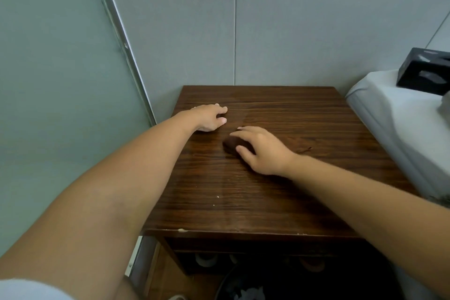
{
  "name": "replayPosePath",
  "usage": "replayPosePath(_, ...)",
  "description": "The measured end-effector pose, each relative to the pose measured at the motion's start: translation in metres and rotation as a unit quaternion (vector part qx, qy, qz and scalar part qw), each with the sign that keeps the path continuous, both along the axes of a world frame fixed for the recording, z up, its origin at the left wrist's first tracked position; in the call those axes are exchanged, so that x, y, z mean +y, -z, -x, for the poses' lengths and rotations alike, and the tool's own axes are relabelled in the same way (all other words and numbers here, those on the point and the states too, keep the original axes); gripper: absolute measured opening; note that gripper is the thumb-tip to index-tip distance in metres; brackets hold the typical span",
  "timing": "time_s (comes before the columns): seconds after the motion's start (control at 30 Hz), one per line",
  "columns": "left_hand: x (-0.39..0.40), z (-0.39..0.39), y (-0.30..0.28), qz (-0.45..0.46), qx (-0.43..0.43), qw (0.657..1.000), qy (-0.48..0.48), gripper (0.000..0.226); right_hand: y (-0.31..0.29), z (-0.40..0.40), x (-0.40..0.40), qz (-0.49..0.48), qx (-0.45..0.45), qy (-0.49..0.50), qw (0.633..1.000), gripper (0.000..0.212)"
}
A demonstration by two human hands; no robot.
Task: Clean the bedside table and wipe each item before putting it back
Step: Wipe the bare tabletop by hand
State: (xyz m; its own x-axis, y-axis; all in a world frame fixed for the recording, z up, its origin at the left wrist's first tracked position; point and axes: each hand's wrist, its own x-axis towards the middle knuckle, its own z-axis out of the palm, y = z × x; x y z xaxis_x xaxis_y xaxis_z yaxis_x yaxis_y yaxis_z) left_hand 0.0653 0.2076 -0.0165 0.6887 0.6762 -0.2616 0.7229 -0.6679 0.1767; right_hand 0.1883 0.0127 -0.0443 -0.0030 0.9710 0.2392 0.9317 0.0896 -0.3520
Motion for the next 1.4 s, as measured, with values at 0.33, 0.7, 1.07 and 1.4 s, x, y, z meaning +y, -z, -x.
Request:
replayPosePath(0.33, 0.003, 0.002, 0.004, 0.011, -0.007, 1.000, 0.005, 0.057, -0.015, 0.025, -0.083, 0.071, 0.020, -0.238, 0.968, 0.045)
replayPosePath(0.7, 0.014, 0.001, -0.004, 0.026, 0.016, 0.999, 0.010, 0.057, -0.011, 0.030, -0.068, 0.068, 0.001, -0.207, 0.976, 0.049)
replayPosePath(1.07, 0.037, 0.009, -0.006, 0.072, -0.005, 0.997, 0.021, 0.073, -0.012, -0.114, 0.134, 0.089, 0.018, 0.165, 0.982, 0.053)
replayPosePath(1.4, 0.038, 0.022, -0.002, -0.009, -0.054, 0.998, -0.013, 0.064, -0.015, -0.051, 0.101, 0.052, 0.018, -0.047, 0.997, 0.045)
